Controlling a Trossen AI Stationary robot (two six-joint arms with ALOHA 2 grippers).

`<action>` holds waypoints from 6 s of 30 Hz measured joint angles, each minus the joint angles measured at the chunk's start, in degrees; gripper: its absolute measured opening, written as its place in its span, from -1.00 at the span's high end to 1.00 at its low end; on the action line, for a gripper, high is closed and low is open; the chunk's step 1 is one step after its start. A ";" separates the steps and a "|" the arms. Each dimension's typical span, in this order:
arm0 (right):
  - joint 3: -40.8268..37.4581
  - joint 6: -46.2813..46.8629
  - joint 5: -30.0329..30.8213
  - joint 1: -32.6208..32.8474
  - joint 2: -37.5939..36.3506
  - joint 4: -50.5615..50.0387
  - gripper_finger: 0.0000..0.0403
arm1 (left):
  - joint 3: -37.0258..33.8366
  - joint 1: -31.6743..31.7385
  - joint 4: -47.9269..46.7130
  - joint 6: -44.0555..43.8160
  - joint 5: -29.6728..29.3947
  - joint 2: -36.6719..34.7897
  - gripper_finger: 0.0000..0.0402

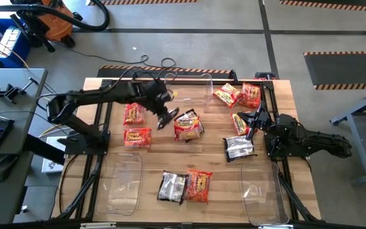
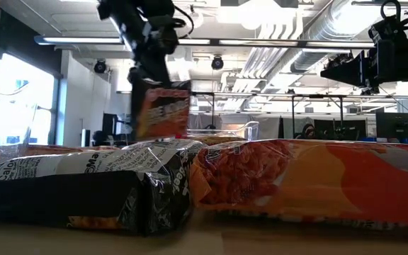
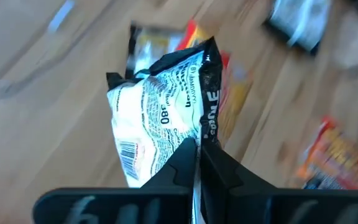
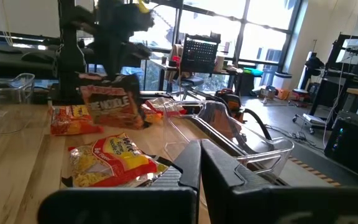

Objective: Sort Maruchan noodles
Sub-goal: Put the left black noodle pack into the top transparent bin, then adjust the top transparent bin, then put the bottom red noodle pack into the bottom right transparent bin

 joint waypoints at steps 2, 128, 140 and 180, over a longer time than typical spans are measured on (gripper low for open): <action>0.01 0.00 0.00 0.00 0.00 0.00 1.00 | 0.00 1.21 4.63 0.00 3.42 1.54 1.00; 0.01 0.00 0.00 0.00 -0.01 0.00 1.00 | 0.00 2.45 32.07 28.57 -11.62 22.24 1.00; 0.01 0.00 0.00 0.00 0.00 0.00 1.00 | 0.01 4.03 34.94 27.98 -11.31 22.00 1.00; 0.01 0.00 0.01 0.00 -0.02 0.00 1.00 | -31.78 -20.44 85.04 11.89 -2.77 10.00 1.00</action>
